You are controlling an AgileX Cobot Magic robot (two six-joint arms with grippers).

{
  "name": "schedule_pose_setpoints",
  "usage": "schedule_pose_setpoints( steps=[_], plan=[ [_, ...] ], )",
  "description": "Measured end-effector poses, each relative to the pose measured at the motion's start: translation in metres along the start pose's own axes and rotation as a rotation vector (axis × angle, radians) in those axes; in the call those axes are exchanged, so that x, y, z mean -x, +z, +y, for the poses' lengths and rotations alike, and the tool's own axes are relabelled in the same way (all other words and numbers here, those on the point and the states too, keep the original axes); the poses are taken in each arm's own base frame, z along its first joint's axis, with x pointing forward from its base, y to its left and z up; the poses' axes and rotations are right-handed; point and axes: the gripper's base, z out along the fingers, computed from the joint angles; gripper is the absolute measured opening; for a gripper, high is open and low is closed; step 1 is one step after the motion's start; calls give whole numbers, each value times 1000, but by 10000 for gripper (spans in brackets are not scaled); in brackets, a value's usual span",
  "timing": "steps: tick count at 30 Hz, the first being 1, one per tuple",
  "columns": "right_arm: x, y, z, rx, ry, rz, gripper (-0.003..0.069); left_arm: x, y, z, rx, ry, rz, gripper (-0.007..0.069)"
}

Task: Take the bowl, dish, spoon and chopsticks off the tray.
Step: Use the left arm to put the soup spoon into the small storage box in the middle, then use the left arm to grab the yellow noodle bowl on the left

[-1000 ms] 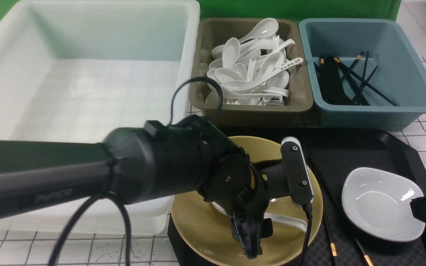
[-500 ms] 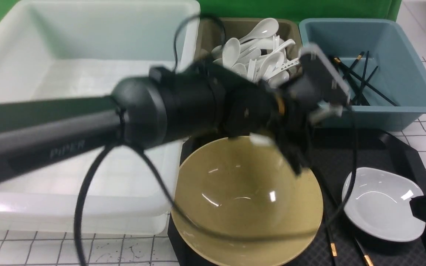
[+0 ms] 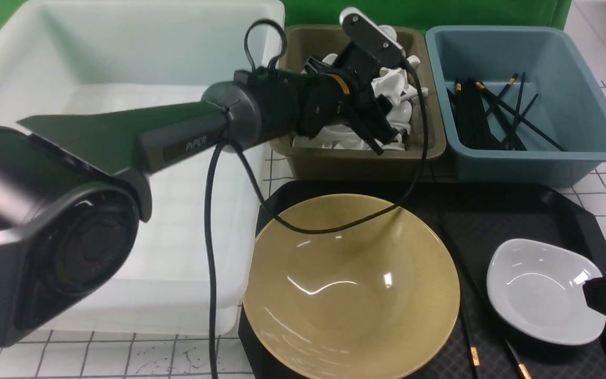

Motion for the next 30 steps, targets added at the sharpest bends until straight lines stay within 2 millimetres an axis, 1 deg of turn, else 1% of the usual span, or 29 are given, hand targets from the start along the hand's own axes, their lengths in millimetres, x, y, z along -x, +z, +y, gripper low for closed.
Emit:
schedule_pose_setpoints(
  steps=[1, 2, 3, 4, 5, 6, 7, 8, 9, 10, 14, 15, 16, 17, 18, 19, 21, 22, 23, 25, 27, 28, 30],
  plan=[
    [0, 0, 0, 0, 0, 1, 47, 3, -1, 0, 2, -1, -8, 415],
    [-2, 1, 0, 1, 2, 6, 47, 14, -18, -3, -66, -4, 96, 476],
    [-3, 2, 0, 1, 4, 10, 47, 25, -35, -5, -113, 9, 172, 506],
    [-3, 2, 0, 1, 4, 10, 47, 29, -39, -4, -118, 12, 177, 510],
    [-4, 2, 0, 2, 4, 10, 47, 37, -62, -9, -185, 24, 293, 532],
    [-3, 2, 0, 1, 5, 8, 47, 39, -70, -10, -209, 30, 335, 535],
    [-3, 2, 0, 1, 6, 7, 47, 40, -82, -13, -249, 38, 411, 540],
    [-3, 2, 0, 1, 6, 7, 47, 41, -82, -13, -249, 38, 410, 541],
    [-3, 2, 0, 1, 8, 5, 47, 38, -88, -16, -275, 39, 468, 545],
    [-3, 2, 0, 1, 8, 5, 47, 34, -87, -17, -280, 39, 493, 545],
    [-3, 2, 0, 2, 14, -3, 47, 14, -73, -23, -300, 34, 580, 545],
    [-3, 2, 0, 2, 14, -2, 47, 13, -73, -23, -302, 34, 584, 545],
    [-2, 2, 0, 5, 18, -4, 47, 2, -67, -27, -318, 30, 621, 545],
    [-2, 2, 0, 5, 18, -4, 47, 1, -67, -28, -319, 30, 624, 545],
    [-2, 2, 1, 6, 20, -5, 48, -4, -64, -30, -328, 34, 642, 545],
    [-2, 2, 1, 8, 23, -6, 49, -13, -60, -34, -348, 49, 675, 545],
    [-2, 2, 1, 8, 23, -6, 50, -19, -57, -36, -360, 62, 691, 545],
    [-2, 2, 1, 9, 25, -7, 52, -25, -53, -38, -376, 84, 707, 538],
    [-2, 2, 1, 9, 26, -7, 52, -29, -49, -40, -389, 101, 716, 516],
    [-2, 2, 1, 9, 26, -7, 54, -34, -44, -42, -405, 115, 729, 442],
    [-2, 2, 1, 10, 26, -8, 55, -37, -41, -45, -440, 129, 726, 303],
    [-2, 2, 1, 10, 27, -8, 57, -37, -42, -45, -463, 150, 727, 239],
    [-2, 2, 1, 11, 28, -8, 58, -35, -46, -44, -499, 129, 716, 148]
  ],
)
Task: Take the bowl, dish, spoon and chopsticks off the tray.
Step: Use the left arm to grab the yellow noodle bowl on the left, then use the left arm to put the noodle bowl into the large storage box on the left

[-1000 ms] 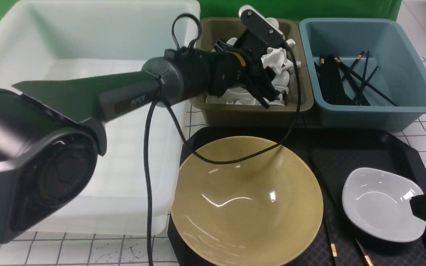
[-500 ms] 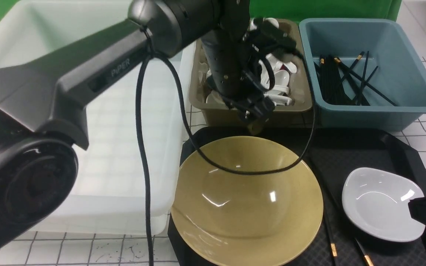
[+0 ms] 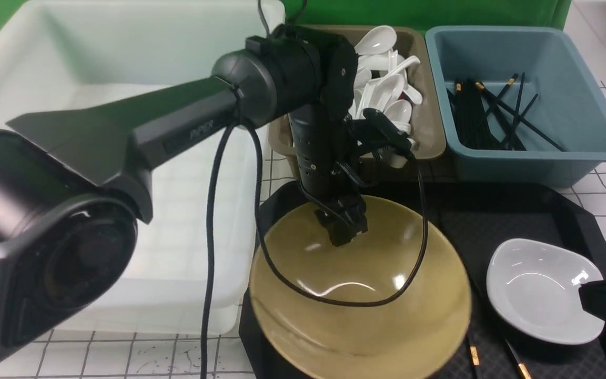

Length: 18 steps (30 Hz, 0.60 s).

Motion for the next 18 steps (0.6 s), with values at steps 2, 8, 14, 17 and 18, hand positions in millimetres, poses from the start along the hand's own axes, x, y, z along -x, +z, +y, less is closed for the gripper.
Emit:
schedule_pose_setpoints(
  steps=[2, 8, 14, 17, 18],
  plan=[
    [0, 0, 0, 1, 2, -1, 59, 0, -6, 1, -42, -30, -40, 97],
    [0, 0, 0, 2, 3, 0, 69, -4, -51, 13, -131, -144, -269, 8],
    [0, 0, 0, 3, 3, 1, 75, -49, -165, 25, -25, -257, -544, 8],
    [0, 0, 0, 4, 3, 2, 77, -133, -255, 30, 180, -472, -672, 6],
    [0, 0, 0, 4, 3, 2, 77, -138, -258, 31, 190, -495, -674, 6]
  ],
)
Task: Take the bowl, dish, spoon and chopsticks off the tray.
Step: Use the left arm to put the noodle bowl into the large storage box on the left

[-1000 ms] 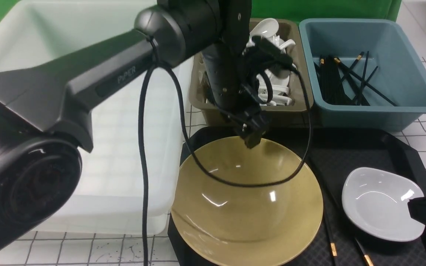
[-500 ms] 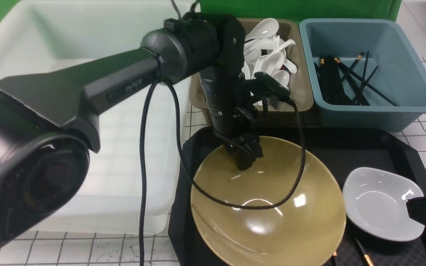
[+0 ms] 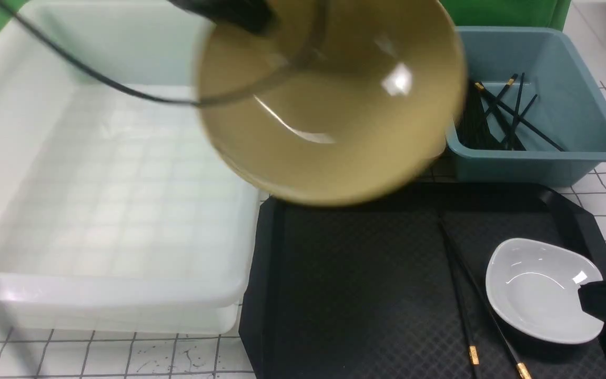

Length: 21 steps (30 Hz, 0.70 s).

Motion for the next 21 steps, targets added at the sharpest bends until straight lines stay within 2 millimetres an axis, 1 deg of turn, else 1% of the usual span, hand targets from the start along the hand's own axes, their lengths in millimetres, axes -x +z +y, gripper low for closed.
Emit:
schedule_pose_setpoints(
  steps=[1, 2, 3, 4, 6, 7, 8, 10, 12, 14, 18, 19, 20, 21],
  plan=[
    [0, 0, 0, 0, 1, 0, 78, -13, -29, 18, 106, -73, -10, 5],
    [0, 0, 0, 0, 1, 0, 77, -16, -29, 22, 113, -93, -5, 5],
    [0, 0, 0, 0, 1, 0, 77, -38, -50, 45, 224, -196, 14, 5],
    [0, 0, 0, 0, 1, -1, 78, -57, -60, 62, 294, -271, 42, 5],
    [1, 0, 0, -5, 1, -8, 78, -96, -69, 93, 399, -403, 111, 6],
    [1, 0, -1, -7, 1, -11, 78, -120, -64, 107, 424, -467, 166, 6],
    [1, 0, -1, -8, 1, -13, 78, -133, -63, 115, 443, -506, 180, 6],
    [1, 0, -1, -8, 1, -14, 78, -168, -45, 134, 458, -603, 214, 6],
    [1, 0, -1, -9, 1, -15, 78, -189, -27, 142, 463, -649, 216, 6],
    [0, 1, 0, -4, 13, -18, 78, -203, -10, 148, 463, -680, 214, 8],
    [-7, 7, 0, 7, 35, 10, 102, -218, 10, 159, 473, -711, 218, 34],
    [-8, 11, -1, 13, 44, 31, 132, -221, 14, 163, 484, -723, 221, 68],
    [-9, 12, -1, 16, 51, 43, 153, -222, 15, 165, 489, -729, 222, 85],
    [-9, 15, -2, 19, 61, 55, 184, -223, 16, 166, 501, -734, 229, 125]
  ],
)
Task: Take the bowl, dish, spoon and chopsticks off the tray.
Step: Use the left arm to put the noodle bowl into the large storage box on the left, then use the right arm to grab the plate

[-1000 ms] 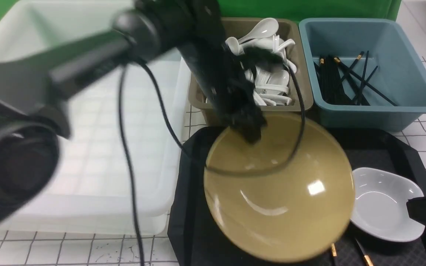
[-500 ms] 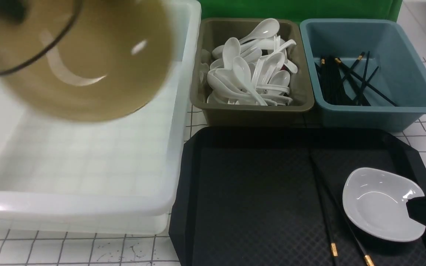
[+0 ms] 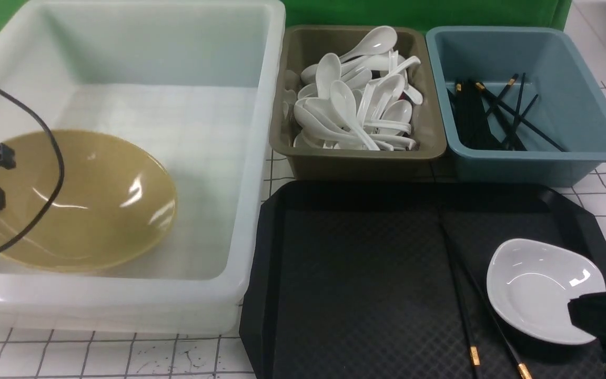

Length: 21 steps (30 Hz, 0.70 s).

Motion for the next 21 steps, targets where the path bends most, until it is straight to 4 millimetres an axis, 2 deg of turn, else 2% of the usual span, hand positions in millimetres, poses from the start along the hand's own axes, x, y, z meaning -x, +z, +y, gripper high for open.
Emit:
schedule_pose_setpoints(
  steps=[2, 3, 4, 5, 8, 10, 12, 14, 16, 18, 21],
  plan=[
    [0, 4, -1, 4, 13, 21, 249, 0, 0, 2, 25, -11, 4, 192],
    [0, 4, -1, 4, 13, 21, 257, 0, -1, 3, 29, -7, 3, 201],
    [-1, 8, -2, 7, 23, 44, 325, 2, -6, 6, 71, -21, 2, 291],
    [-1, 9, -3, 8, 28, 50, 347, 4, -9, 6, 84, -33, -7, 318],
    [0, 13, -4, 9, 54, 81, 427, 15, -30, 8, 134, -67, -61, 421],
    [3, 15, -6, -2, 68, 106, 449, 20, -43, 5, 131, -98, -94, 447],
    [6, 16, -9, -15, 76, 123, 459, 22, -51, -1, 99, -118, -111, 440],
    [9, 19, -11, -25, 85, 143, 461, 22, -46, -17, 28, -90, -99, 382],
    [9, 24, -13, -28, 98, 165, 459, 20, -31, -29, -18, -67, -63, 306],
    [8, 28, -15, -30, 107, 188, 447, 17, -6, -37, -40, -59, -3, 200],
    [7, 31, -16, -38, 119, 213, 429, 12, 26, -33, -11, -70, 85, 99]
  ],
)
